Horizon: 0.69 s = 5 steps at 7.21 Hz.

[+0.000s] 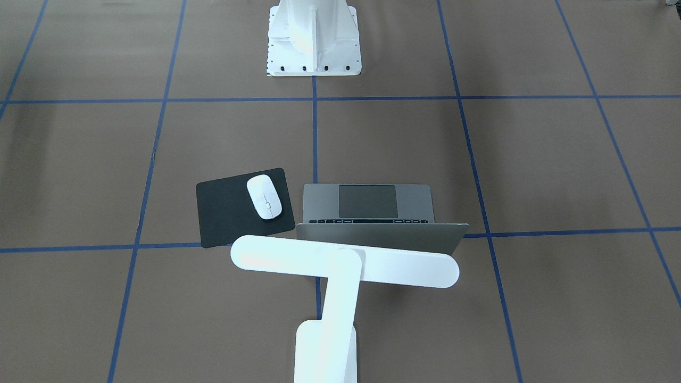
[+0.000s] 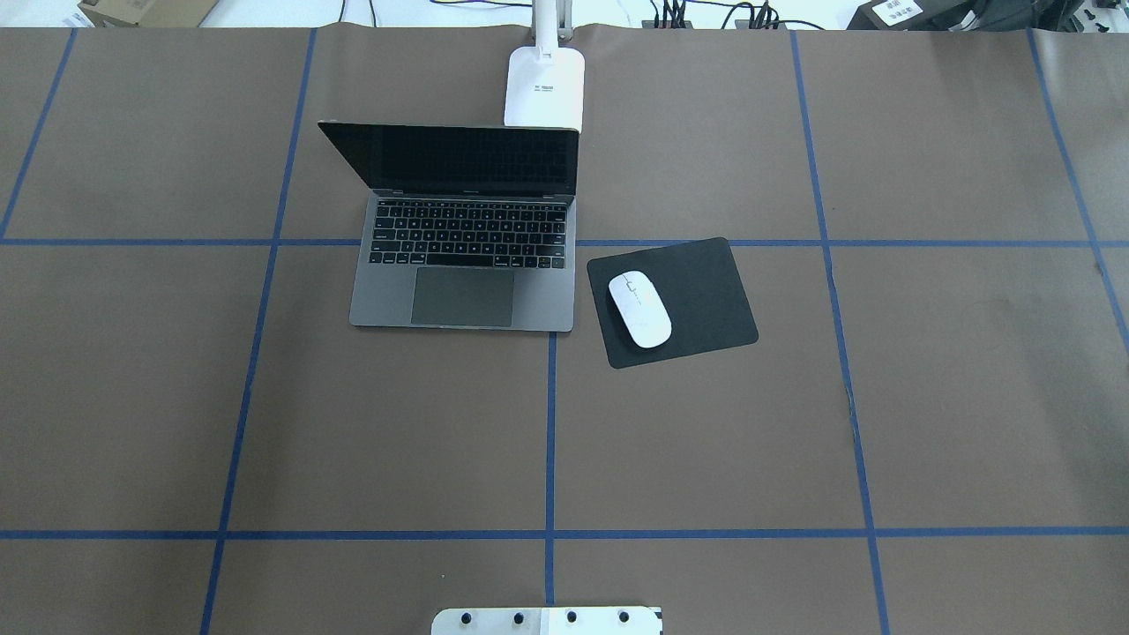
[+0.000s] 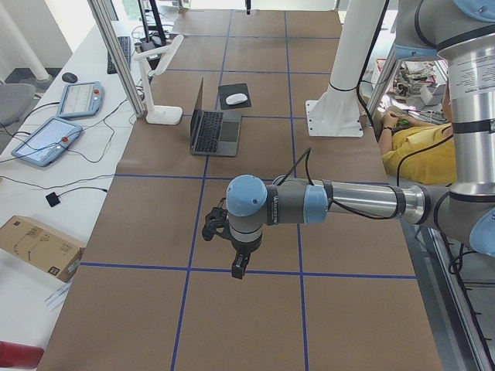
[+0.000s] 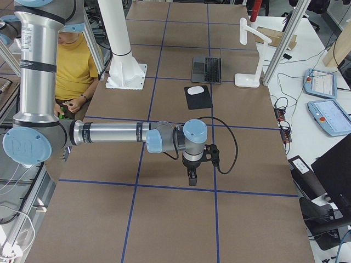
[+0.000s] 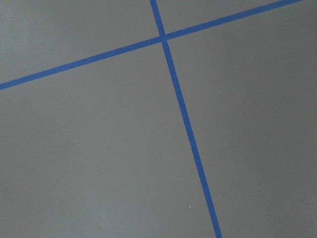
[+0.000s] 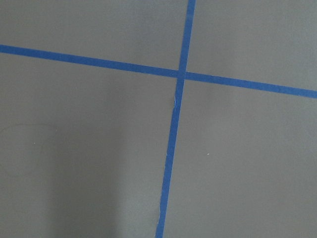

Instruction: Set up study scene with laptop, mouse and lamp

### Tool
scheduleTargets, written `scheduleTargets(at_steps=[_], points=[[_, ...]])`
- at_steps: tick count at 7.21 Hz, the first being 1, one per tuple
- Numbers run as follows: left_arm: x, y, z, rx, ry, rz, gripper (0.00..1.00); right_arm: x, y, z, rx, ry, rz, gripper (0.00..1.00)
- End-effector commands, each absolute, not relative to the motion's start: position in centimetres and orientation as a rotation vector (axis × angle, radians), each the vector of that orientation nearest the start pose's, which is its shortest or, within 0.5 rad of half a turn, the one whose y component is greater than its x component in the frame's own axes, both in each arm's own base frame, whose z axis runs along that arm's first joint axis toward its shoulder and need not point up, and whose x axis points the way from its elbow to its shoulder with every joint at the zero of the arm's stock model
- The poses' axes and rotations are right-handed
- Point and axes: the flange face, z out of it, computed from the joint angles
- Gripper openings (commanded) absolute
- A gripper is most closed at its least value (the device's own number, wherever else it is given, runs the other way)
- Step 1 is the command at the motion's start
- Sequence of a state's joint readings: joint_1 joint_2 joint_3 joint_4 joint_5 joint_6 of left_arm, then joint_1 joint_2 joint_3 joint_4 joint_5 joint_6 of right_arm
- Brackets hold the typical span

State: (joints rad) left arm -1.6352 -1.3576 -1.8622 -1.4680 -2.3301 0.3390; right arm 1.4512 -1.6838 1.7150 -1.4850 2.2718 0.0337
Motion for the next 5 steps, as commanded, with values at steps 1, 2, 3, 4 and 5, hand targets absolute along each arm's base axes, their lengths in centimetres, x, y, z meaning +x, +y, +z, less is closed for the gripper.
scheduleTargets(at_steps=[1,2,3,4,5], points=[[-9.03,-39.40,62.11,0.131,0.750,0.252,1.00,1.11,-45.76,63.60,0.057,-0.707,-0.132,1.00],[-9.02,-39.41,62.03,0.133,0.752,0.253,1.00,1.04,-45.75,63.62,0.055,-0.707,-0.132,1.00],[-9.03,-39.42,61.89,0.135,0.750,0.254,1.00,0.83,-45.75,63.62,0.053,-0.708,-0.136,1.00],[-9.02,-39.42,61.95,0.134,0.751,0.254,1.00,0.73,-45.76,63.58,0.054,-0.711,-0.138,1.00],[-9.02,-39.43,61.94,0.136,0.751,0.254,1.00,0.64,-45.76,63.56,0.053,-0.714,-0.140,1.00]])
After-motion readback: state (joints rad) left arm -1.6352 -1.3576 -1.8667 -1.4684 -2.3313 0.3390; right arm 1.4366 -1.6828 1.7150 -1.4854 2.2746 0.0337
